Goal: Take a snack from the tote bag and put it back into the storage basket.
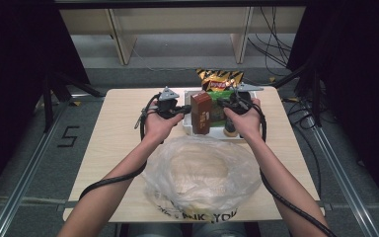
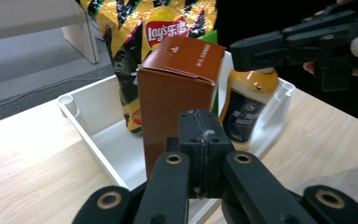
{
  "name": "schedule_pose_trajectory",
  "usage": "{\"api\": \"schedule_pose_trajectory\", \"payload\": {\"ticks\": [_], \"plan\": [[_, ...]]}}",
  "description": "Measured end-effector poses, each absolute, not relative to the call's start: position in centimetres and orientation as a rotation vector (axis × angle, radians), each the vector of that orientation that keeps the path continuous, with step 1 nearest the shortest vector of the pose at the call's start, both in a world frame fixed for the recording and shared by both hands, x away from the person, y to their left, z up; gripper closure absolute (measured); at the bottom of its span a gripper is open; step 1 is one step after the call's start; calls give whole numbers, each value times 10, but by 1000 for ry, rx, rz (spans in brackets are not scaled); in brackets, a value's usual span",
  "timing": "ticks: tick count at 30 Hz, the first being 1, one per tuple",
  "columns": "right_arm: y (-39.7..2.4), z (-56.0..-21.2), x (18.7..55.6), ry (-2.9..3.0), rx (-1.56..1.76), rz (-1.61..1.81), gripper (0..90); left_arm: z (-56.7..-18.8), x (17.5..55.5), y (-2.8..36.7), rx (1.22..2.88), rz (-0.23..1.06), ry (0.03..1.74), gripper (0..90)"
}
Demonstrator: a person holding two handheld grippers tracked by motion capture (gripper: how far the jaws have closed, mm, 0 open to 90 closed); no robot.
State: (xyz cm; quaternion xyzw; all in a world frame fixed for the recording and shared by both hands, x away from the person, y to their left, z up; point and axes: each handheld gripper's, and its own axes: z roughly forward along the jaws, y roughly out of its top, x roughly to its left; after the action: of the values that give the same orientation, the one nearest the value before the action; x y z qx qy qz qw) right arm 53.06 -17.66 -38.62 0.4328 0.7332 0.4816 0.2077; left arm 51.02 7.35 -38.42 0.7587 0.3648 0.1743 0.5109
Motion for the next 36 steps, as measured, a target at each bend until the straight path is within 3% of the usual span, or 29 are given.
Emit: {"api": "schedule_pose_trajectory", "payload": {"ticks": [36], "plan": [[-163,-387,543,2097,1115,1319,900,-386,525,58,1861,440,943,889]]}}
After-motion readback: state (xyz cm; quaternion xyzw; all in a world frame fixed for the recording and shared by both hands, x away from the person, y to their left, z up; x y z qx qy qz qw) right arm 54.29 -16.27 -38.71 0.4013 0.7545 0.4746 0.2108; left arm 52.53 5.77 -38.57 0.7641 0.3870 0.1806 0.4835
